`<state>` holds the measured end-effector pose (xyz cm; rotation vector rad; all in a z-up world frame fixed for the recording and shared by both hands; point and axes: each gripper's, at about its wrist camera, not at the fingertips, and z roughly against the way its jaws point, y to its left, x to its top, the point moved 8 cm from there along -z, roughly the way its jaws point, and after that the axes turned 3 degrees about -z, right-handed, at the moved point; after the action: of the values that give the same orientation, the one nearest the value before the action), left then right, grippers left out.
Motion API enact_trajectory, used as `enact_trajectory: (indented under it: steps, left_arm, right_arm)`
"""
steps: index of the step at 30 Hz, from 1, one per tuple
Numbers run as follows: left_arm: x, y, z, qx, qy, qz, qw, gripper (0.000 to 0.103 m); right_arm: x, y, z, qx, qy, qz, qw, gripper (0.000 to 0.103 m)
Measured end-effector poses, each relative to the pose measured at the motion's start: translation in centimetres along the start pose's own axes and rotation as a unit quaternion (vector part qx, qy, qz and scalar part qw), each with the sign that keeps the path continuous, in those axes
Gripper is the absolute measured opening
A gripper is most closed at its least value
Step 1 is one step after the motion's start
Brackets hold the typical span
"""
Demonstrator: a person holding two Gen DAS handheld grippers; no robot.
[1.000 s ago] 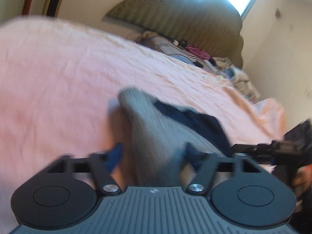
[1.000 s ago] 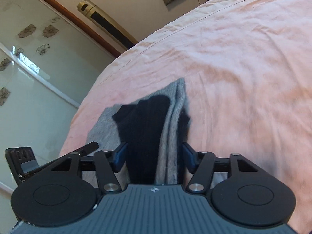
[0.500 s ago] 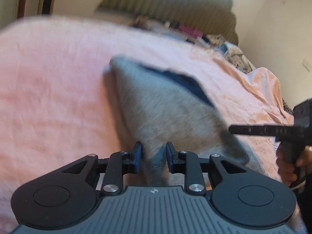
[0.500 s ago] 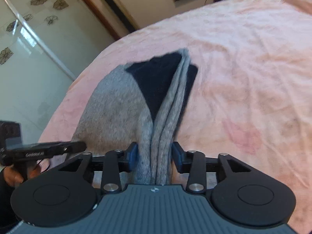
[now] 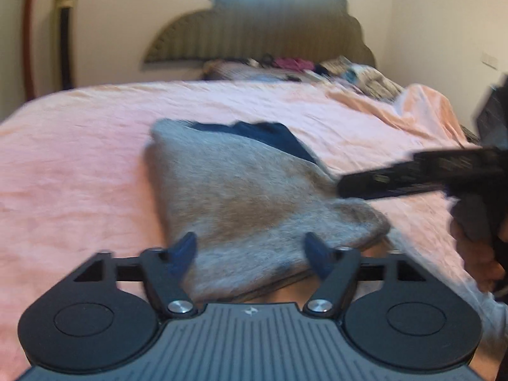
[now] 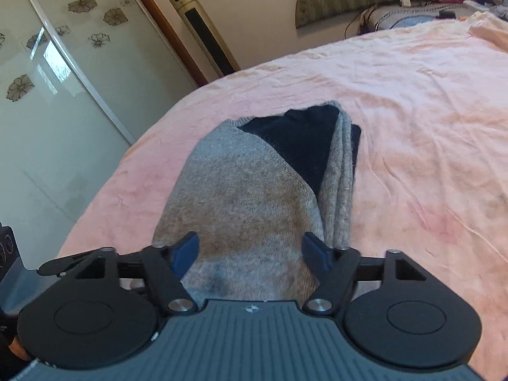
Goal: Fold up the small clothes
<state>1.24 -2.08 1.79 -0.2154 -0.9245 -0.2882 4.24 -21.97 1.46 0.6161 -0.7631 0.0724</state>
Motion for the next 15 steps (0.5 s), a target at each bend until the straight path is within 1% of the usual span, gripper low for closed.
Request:
enact_trajectory:
  steps: [1,2,4,5,6,7,8,9,10,11,13,15]
  left_arm:
    - [-0.8,0.6,0.6,0.025,-0.005,0.015,0.9996,0.096]
    - [-1.6,0.9,0.8,0.038,0.000,0.028,0.9989,0.096]
    - [-3.3,1.2,0.1,0.055,0.028,0.053,0.9966,0.096]
    - [-4.1,1.2,-0.3,0.061,0.046,0.064,0.9950,0.096]
    - [-4.3,0.8,-0.3,0.073,0.036,0.050,0.9954,0.098]
    - [-4.4,0.4,-0.5,0.081,0.036,0.035,0.9955,0.098]
    - [-4.5,0.1,-0.9,0.091,0.046,0.022,0.9945,0.100]
    - [-4.6,0.0,-1.2,0.111,0.054,0.011,0.9924,0.101]
    - [-4.5,0.3,-1.3,0.123,0.054,0.016,0.9908,0.102]
    - [-4.4,0.7,-1.3,0.118,0.052,0.029,0.9912,0.103]
    - [-4.4,0.8,-1.3,0.118,0.050,0.032,0.9913,0.103]
    - [-4.4,0.6,-1.4,0.122,0.052,0.028,0.9908,0.103]
  right_arm:
    - [-0.8,0.0,1.0,-0.024,-0.008,0.014,1.000,0.100]
    - [-1.7,-0.1,1.6,-0.048,-0.012,0.028,0.998,0.100]
    - [-3.7,-0.4,1.7,-0.088,-0.001,0.044,0.995,0.100]
    - [-4.8,-0.7,1.1,-0.109,0.013,0.052,0.993,0.101]
    - [-5.7,-0.8,0.4,-0.125,0.026,0.056,0.990,0.103]
    - [-6.2,-0.4,0.0,-0.142,0.013,0.077,0.987,0.103]
    - [-6.5,0.0,-0.5,-0.160,0.008,0.096,0.982,0.103]
    - [-6.8,0.3,-1.1,-0.180,0.011,0.113,0.977,0.103]
    - [-6.8,0.3,-1.4,-0.197,-0.003,0.117,0.973,0.103]
    - [-6.7,-0.1,-1.3,-0.203,-0.018,0.105,0.973,0.103]
    - [-6.7,-0.2,-1.5,-0.212,-0.020,0.109,0.971,0.103]
    - [-6.7,-0.4,-1.3,-0.213,-0.024,0.104,0.971,0.103]
